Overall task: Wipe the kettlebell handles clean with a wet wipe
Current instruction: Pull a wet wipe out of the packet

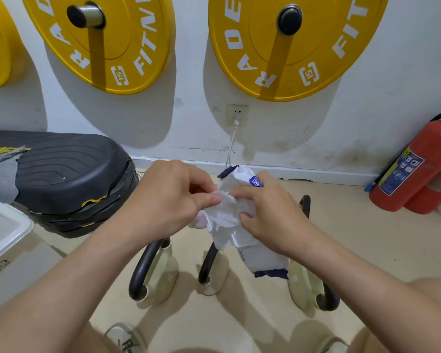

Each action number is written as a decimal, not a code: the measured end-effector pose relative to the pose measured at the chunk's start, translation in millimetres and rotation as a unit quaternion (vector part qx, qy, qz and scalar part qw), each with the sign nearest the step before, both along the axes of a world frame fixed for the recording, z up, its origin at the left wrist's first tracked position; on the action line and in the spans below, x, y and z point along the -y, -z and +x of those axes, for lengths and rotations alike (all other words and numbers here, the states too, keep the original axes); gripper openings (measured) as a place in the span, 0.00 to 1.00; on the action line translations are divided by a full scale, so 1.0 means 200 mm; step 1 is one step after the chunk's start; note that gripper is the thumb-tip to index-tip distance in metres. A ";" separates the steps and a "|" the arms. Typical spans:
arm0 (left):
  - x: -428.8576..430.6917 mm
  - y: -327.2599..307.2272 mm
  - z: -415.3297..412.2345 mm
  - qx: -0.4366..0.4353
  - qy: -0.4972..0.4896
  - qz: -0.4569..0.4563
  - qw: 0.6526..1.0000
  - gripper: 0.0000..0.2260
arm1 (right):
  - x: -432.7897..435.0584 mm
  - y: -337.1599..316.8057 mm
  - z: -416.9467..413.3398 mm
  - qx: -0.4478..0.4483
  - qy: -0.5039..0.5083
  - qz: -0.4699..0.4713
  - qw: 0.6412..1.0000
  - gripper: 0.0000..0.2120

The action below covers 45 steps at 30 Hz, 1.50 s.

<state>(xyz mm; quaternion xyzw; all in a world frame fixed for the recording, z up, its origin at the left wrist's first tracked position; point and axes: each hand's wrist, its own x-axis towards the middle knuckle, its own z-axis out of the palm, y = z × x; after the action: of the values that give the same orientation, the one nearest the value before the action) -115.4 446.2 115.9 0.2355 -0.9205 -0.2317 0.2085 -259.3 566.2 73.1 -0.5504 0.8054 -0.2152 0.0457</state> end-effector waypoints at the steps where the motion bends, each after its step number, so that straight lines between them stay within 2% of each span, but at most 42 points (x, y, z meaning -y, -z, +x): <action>1: -0.01 0.02 0.00 -0.033 0.026 -0.012 0.999 0.04 | 0.00 0.00 0.00 0.001 0.000 0.001 1.000 0.20; 3: -0.02 0.04 -0.01 -0.094 0.062 -0.039 0.993 0.04 | 0.02 0.00 0.00 0.015 -0.001 0.004 1.000 0.19; 5: -0.06 0.04 -0.02 -0.163 0.062 -0.022 0.984 0.04 | 0.03 0.00 -0.03 0.051 0.010 0.023 0.998 0.16; 8: -0.08 0.00 -0.03 -0.248 0.016 0.082 0.965 0.09 | 0.02 0.03 -0.07 0.067 0.025 0.068 0.995 0.08; 9: -0.07 -0.01 -0.03 -0.264 -0.002 0.115 0.958 0.10 | 0.00 0.03 -0.08 0.101 0.036 0.067 0.992 0.04; 10: -0.06 -0.01 -0.04 -0.266 -0.023 0.145 0.953 0.11 | -0.01 0.03 -0.09 0.155 0.044 0.062 0.985 0.07; 12: -0.04 0.02 -0.06 -0.249 -0.061 0.230 0.939 0.11 | -0.02 0.03 -0.10 0.288 0.051 0.035 0.956 0.21; 13: -0.03 0.03 -0.07 -0.243 -0.075 0.278 0.926 0.10 | -0.02 0.04 -0.11 0.331 0.051 0.019 0.942 0.21; 16: -0.01 0.08 -0.10 -0.235 -0.116 0.372 0.890 0.10 | -0.03 0.03 -0.11 0.452 0.026 -0.033 0.891 0.08; 19: 0.01 0.09 -0.11 -0.247 -0.145 0.433 0.855 0.09 | 0.00 0.02 -0.11 0.566 0.025 -0.036 0.823 0.09; 20: 0.01 0.09 -0.11 -0.255 -0.152 0.459 0.837 0.09 | 0.02 0.00 -0.11 0.584 0.029 -0.030 0.811 0.07; 22: 0.00 0.08 -0.10 -0.263 -0.155 0.498 0.812 0.07 | 0.04 -0.02 -0.10 0.599 0.031 -0.023 0.800 0.20; 23: 0.00 0.07 -0.10 -0.265 -0.150 0.506 0.807 0.05 | 0.03 -0.03 -0.09 0.621 0.034 -0.023 0.783 0.23; 25: 0.00 0.06 -0.10 -0.272 -0.143 0.513 0.802 0.03 | -0.01 -0.04 -0.08 0.660 0.022 -0.037 0.750 0.21; 29: -0.01 0.03 -0.09 -0.274 -0.117 0.536 0.790 0.08 | -0.05 -0.02 -0.07 0.614 0.018 -0.080 0.785 0.14; 30: -0.01 0.02 -0.08 -0.265 -0.105 0.536 0.794 0.12 | -0.04 -0.02 -0.07 0.605 0.033 -0.088 0.791 0.13; 31: 0.00 0.02 -0.07 -0.244 -0.094 0.511 0.819 0.17 | -0.04 -0.03 -0.08 0.601 0.049 -0.097 0.792 0.14; 32: 0.00 0.01 -0.06 -0.204 -0.078 0.450 0.866 0.21 | -0.03 -0.03 -0.08 0.598 0.066 -0.108 0.791 0.15; 34: 0.00 0.02 -0.03 -0.085 -0.018 0.259 0.962 0.27 | -0.04 -0.04 -0.08 0.599 0.096 -0.119 0.786 0.19; 35: -0.02 0.02 -0.02 -0.028 0.020 0.181 0.983 0.28 | -0.04 -0.05 -0.09 0.601 0.108 -0.122 0.783 0.20; 37: -0.06 0.06 -0.02 0.033 0.076 0.090 0.992 0.26 | -0.04 -0.05 -0.10 0.606 0.130 -0.128 0.774 0.23; 39: -0.08 0.12 -0.05 0.011 0.072 0.017 0.997 0.17 | -0.04 -0.05 -0.09 0.605 0.133 -0.131 0.774 0.27; 41: -0.07 0.14 -0.08 -0.029 0.029 -0.007 0.999 0.05 | -0.03 -0.05 -0.08 0.604 0.128 -0.127 0.776 0.30; 43: -0.05 0.13 -0.11 -0.053 -0.005 0.024 0.998 0.08 | -0.03 -0.05 -0.09 0.601 0.118 -0.123 0.781 0.35; 45: -0.03 0.11 -0.12 -0.084 -0.047 0.142 0.985 0.14 | -0.02 -0.04 -0.10 0.592 0.099 -0.115 0.792 0.37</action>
<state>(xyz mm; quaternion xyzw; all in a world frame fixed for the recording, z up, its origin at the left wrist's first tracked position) -138.9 452.1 94.5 0.2857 -0.8453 -0.3691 0.2601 -279.3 571.1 81.6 -0.2338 0.6405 -0.5929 0.4285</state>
